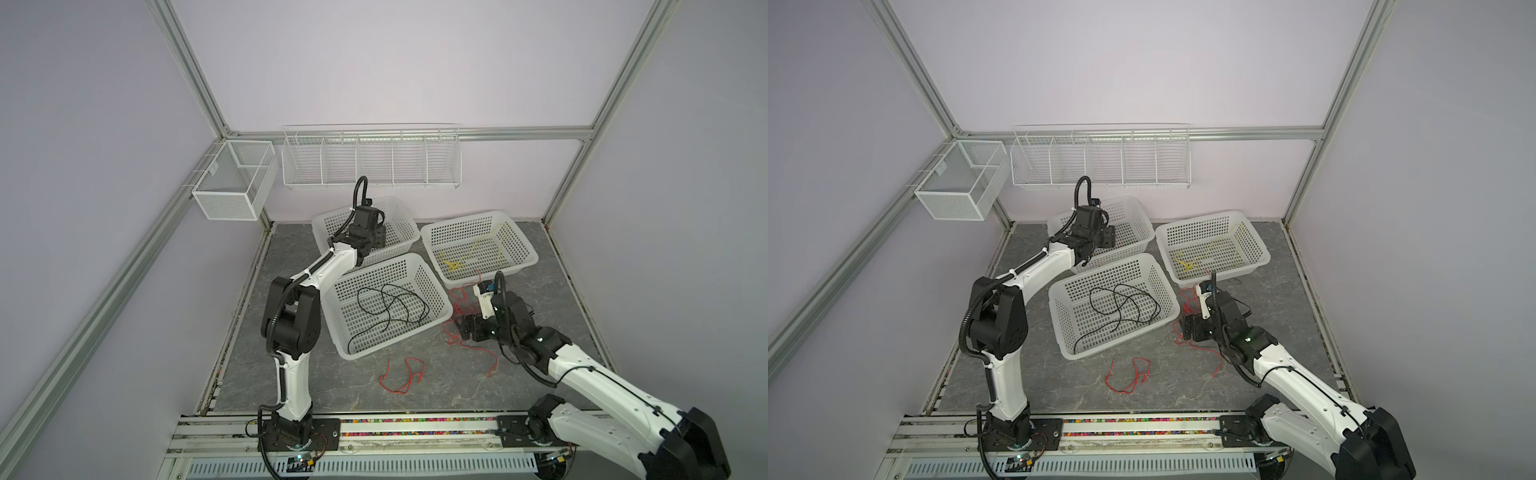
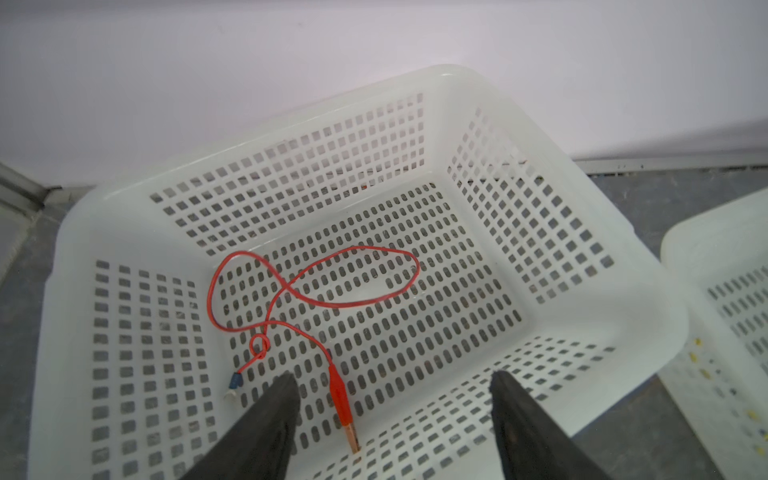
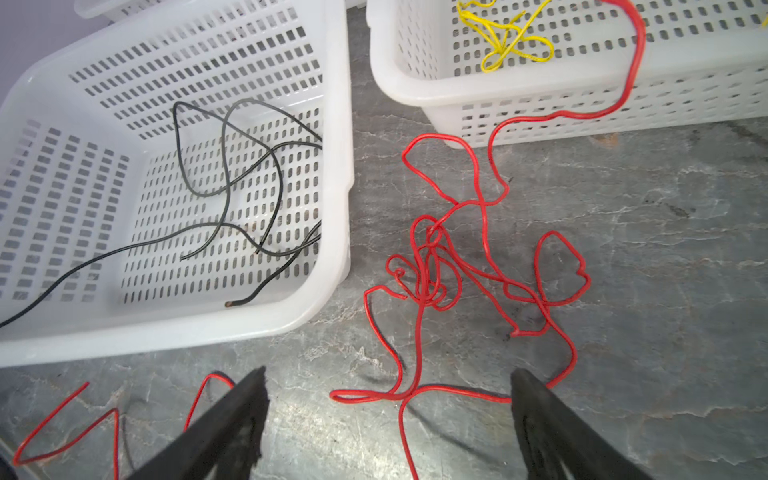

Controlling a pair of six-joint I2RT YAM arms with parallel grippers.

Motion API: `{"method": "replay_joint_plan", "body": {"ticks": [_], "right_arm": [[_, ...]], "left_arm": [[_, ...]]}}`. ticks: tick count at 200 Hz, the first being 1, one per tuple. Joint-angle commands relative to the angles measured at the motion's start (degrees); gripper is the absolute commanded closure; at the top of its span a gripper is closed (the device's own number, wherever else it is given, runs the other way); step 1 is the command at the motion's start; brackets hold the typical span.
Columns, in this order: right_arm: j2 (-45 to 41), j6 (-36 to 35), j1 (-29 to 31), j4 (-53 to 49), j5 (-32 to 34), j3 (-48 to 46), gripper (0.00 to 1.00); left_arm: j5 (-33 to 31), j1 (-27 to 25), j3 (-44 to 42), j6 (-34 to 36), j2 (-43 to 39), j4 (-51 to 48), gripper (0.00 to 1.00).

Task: Untangle the cables
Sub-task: 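Open the left gripper to drop the red wire into the farthest basket, then move the right gripper to the loose red wire while the left withdraws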

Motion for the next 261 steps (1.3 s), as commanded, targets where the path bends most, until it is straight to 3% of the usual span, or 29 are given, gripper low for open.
{"method": "replay_joint_plan", "body": {"ticks": [1, 49, 114, 170, 213, 261], "right_arm": [[-1.9, -1.4, 1.4, -0.8, -0.9, -1.3, 0.08], [-4.6, -0.5, 4.8, -3.1, -0.1, -3.7, 0.08], [-4.8, 1.6, 15.1, -4.2, 1.7, -4.9, 0.11], [8.6, 1.2, 27.0, -0.8, 10.2, -0.1, 0.20], [18.9, 0.0, 32.0, 5.0, 8.0, 3.9, 0.23], [24.1, -0.2, 34.7, 5.2, 7.5, 7.8, 0.23]], "left_arm": [[2.3, 0.1, -1.3, -1.1, -3.1, 0.0, 0.07], [6.5, -0.5, -7.2, -1.4, -9.6, -0.1, 0.07], [2.4, -7.6, -24.8, -1.0, -26.2, 4.4, 0.06], [1.5, -8.2, -35.3, -3.8, -36.1, 6.7, 0.06], [1.9, -8.2, -38.9, -4.0, -40.4, 6.5, 0.07], [2.9, -8.2, -41.7, -4.8, -44.1, 7.1, 0.06]]}}
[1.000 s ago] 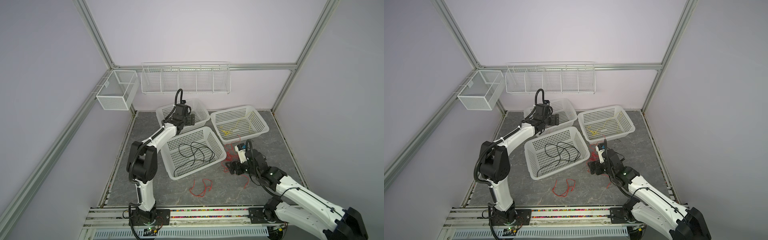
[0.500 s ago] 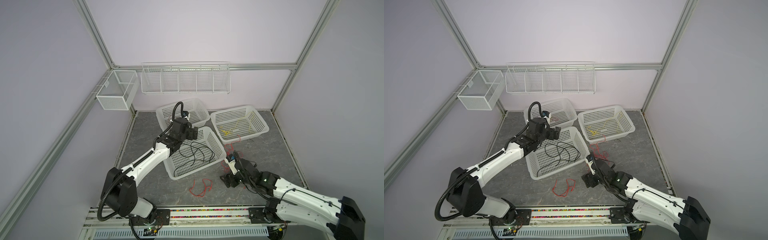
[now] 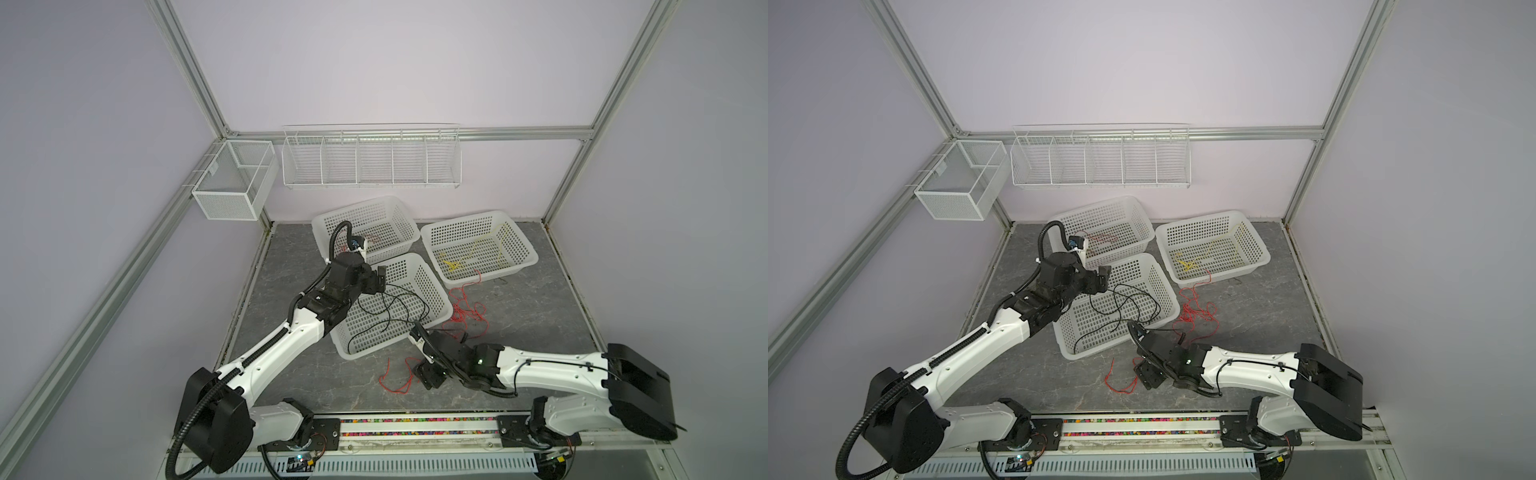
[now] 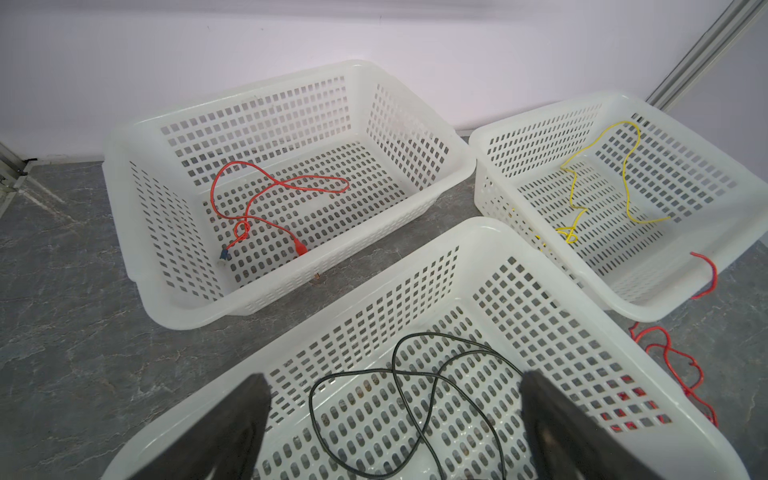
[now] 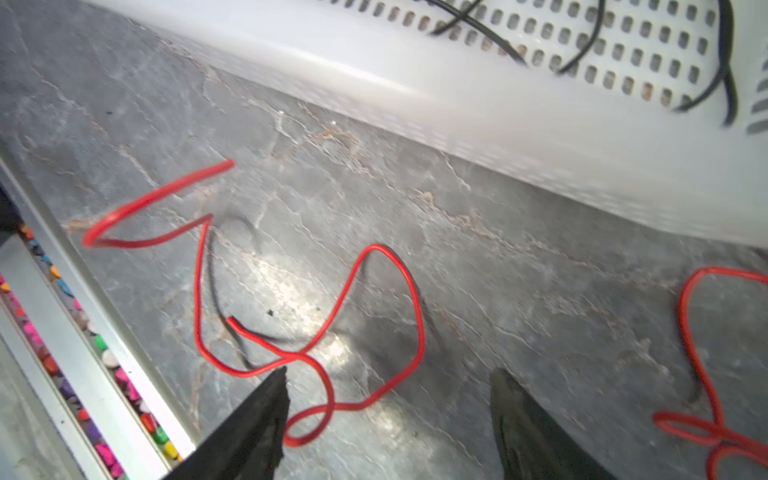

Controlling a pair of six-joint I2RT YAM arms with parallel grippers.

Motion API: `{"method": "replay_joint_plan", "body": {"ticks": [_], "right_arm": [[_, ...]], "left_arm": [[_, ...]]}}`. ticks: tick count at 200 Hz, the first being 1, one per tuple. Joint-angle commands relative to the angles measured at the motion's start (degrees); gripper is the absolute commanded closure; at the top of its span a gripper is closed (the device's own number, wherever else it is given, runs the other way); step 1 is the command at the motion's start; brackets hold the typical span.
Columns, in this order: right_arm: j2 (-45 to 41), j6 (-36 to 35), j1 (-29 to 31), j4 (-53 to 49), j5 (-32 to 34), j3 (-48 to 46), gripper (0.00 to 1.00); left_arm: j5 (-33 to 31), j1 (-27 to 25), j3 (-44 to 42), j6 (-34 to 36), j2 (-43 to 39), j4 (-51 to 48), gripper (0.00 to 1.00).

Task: Untangle the cables
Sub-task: 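Move the right gripper to the loose red wire while the left withdraws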

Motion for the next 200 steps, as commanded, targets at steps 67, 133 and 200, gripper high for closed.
{"method": "replay_joint_plan", "body": {"ticks": [67, 133, 200], "right_arm": [[6.5, 3.5, 3.2, -3.6, 3.6, 3.4, 0.33], [11.3, 6.0, 4.0, -4.5, 6.5, 5.0, 0.67], [10.6, 5.8, 4.0, -4.8, 7.3, 4.7, 0.94]], "left_arm": [[1.6, 0.1, -4.0, -2.1, -5.6, 1.5, 0.06], [2.8, 0.1, -4.0, -2.7, -5.1, 2.2, 0.07], [3.3, 0.1, -4.1, -3.1, -4.6, 2.4, 0.07]]}}
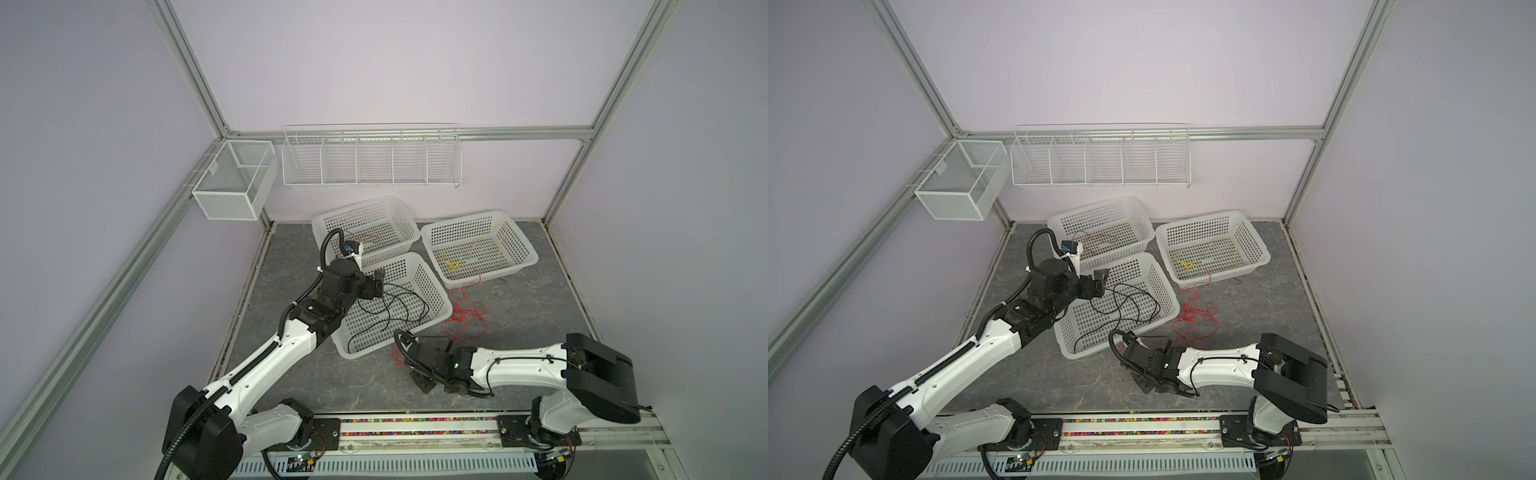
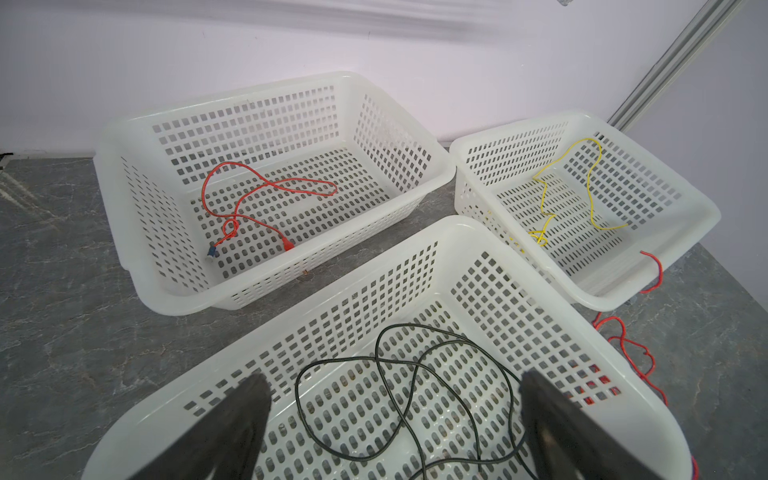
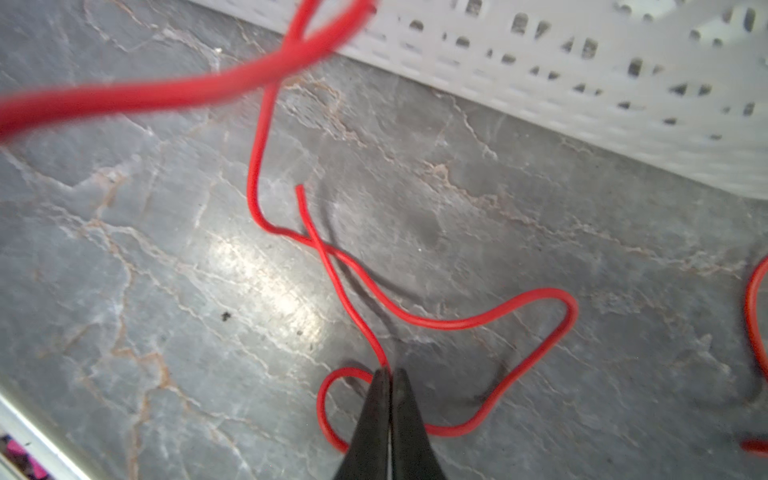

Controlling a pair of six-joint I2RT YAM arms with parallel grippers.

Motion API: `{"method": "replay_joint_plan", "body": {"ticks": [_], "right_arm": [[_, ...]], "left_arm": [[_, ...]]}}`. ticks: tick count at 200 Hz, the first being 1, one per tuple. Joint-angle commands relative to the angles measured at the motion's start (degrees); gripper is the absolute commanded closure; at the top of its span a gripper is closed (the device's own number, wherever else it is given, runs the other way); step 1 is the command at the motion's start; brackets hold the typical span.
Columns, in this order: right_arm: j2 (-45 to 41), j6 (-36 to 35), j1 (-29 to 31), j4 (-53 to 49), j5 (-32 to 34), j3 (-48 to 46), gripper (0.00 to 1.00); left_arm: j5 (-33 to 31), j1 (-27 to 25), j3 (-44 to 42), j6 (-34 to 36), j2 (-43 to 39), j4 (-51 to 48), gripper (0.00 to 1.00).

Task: Untangle the cables
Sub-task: 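Move the right gripper to the loose red wire while the left withdraws, then grasp the red wire with the right gripper and lift it toward the left gripper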

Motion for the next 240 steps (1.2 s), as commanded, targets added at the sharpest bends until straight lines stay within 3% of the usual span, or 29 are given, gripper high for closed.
{"method": "replay_joint_plan", "body": {"ticks": [1, 115, 152, 209, 240], "right_arm": [[-0.1, 0.2, 0.3, -1.2, 0.9, 0.3, 0.94], [-20.8, -3.9, 0.7, -7.9, 4.1, -3.2, 0.94], [-20.2, -6.0, 0.8, -8.3, 1.0, -3.0, 0.64], [-11.2, -9.9, 2.8, -2.3, -1.3, -1.8, 0.38], [-6.4, -10.0, 3.0, -2.1, 3.5, -0.3, 0.30]], "left_arm": [[1.0, 0.1, -0.7, -1.5, 0.2, 1.0, 0.07], [4.3, 0.0, -0.4, -1.7, 0.7, 2.0, 0.07], [4.7, 0.0, -0.2, -1.6, 1.1, 2.4, 0.07], [5.1, 0.1, 0.3, -1.4, 1.8, 2.1, 0.07], [5.0, 0.0, 0.1, -1.1, 1.3, 1.6, 0.07]]}}
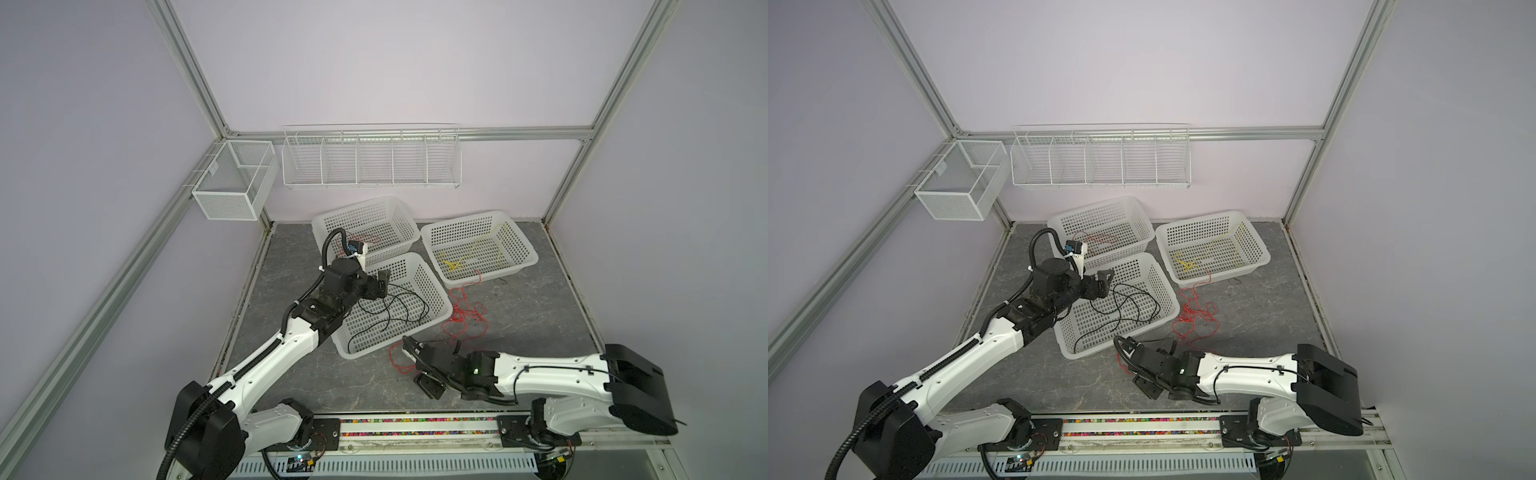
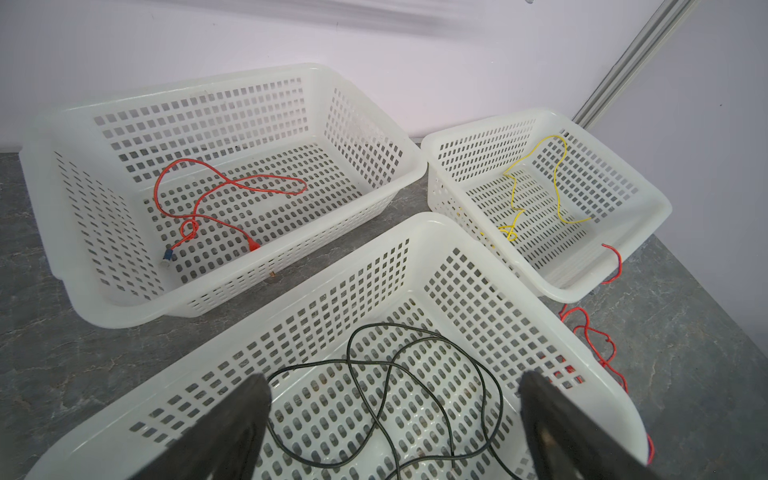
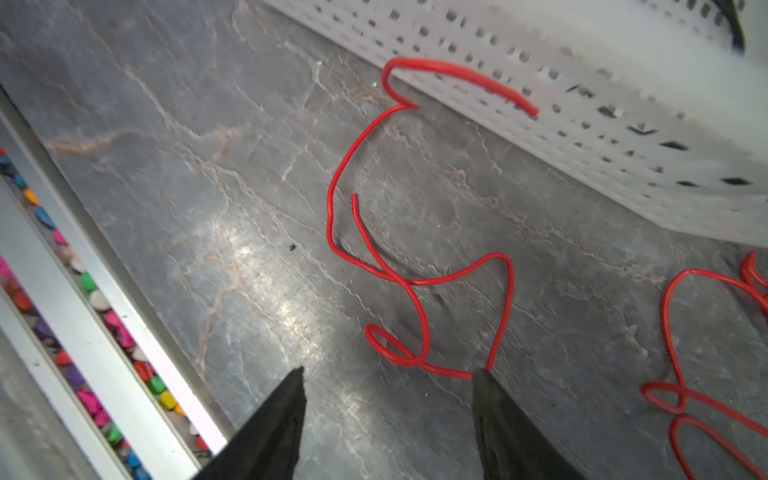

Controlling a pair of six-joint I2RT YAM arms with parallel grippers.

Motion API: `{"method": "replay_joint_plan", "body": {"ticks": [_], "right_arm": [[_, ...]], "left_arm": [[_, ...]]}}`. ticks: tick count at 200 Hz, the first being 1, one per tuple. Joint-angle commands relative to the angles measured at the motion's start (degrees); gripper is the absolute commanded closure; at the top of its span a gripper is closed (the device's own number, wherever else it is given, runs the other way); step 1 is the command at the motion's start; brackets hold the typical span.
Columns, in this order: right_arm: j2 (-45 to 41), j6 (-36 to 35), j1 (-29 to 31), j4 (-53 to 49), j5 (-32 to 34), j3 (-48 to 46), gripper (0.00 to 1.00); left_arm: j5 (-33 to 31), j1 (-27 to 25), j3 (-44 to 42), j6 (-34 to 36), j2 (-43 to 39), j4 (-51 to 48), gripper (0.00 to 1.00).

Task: Untangle the cables
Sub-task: 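Grasp the red wire with the right gripper and lift it toward the left gripper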

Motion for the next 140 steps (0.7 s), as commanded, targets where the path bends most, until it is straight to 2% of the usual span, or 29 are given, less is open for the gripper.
{"method": "replay_joint_plan", "body": {"ticks": [1, 28, 51, 106, 140], "right_arm": [[2.5, -1.1, 0.3, 1.7, 4.0, 1.6, 0.30], [4.3, -1.6, 0.2, 3.5, 6.4, 1.6, 0.29], [5.7, -2.3, 0.1, 5.4, 6.4, 1.8, 0.33], [9.2, -3.3, -0.1, 5.9, 5.7, 2.8, 0.64], [8.7, -3.9, 0.0, 4.5, 5.5, 2.8, 0.77]], "left_arm": [[0.5, 0.1, 0.1, -0.3, 0.0, -0.1, 0.07], [0.5, 0.0, -0.1, -0.1, -0.4, 0.0, 0.07], [0.5, 0.0, 0.0, 0.1, -0.2, 0.2, 0.07], [0.9, 0.1, 0.2, 0.1, 0.3, 0.1, 0.07], [0.8, 0.0, 0.1, 0.2, 0.1, 0.0, 0.07]]}}
